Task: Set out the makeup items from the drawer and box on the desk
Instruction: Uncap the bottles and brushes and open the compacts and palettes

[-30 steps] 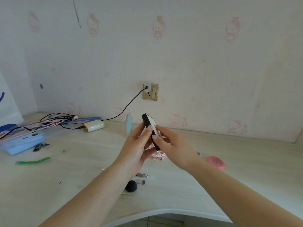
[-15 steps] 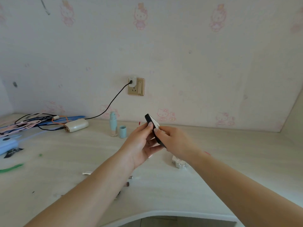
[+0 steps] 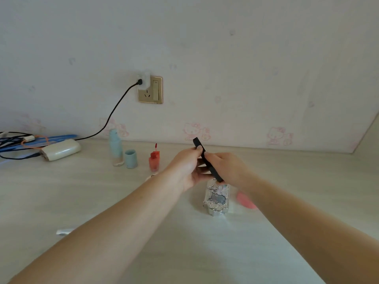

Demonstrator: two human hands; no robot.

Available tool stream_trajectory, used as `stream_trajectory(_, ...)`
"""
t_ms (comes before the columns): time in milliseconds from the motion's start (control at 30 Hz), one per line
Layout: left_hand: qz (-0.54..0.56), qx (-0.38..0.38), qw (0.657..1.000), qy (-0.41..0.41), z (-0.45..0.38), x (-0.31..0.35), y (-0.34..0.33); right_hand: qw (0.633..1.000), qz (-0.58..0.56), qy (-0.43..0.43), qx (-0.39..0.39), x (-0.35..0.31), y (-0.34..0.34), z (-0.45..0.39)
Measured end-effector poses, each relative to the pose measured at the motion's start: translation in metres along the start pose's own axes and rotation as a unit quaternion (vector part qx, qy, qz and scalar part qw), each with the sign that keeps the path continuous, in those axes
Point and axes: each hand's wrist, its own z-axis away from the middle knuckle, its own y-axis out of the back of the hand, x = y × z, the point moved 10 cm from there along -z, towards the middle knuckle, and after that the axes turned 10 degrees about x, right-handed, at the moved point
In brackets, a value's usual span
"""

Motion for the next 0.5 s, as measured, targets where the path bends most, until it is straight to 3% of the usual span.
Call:
stream_trajectory(233,-0.006,0.001,1.000,0.001,-0.034,0.003,-0.013,0.999,0.034,0.005,-0.001,0.011,0.006,-0.034)
stream_trajectory(367,0.044,0.042,0.998,0.008,-0.055,0.009,-0.001,0.980,-0.152,-0.117,0.042,0.030,0.025,-0.054)
stream_trajectory(500,0.053,0.066,0.996,0.011,-0.073,0.014,0.010,0.953,-0.249,-0.172,0.018,0.040,0.019,-0.067)
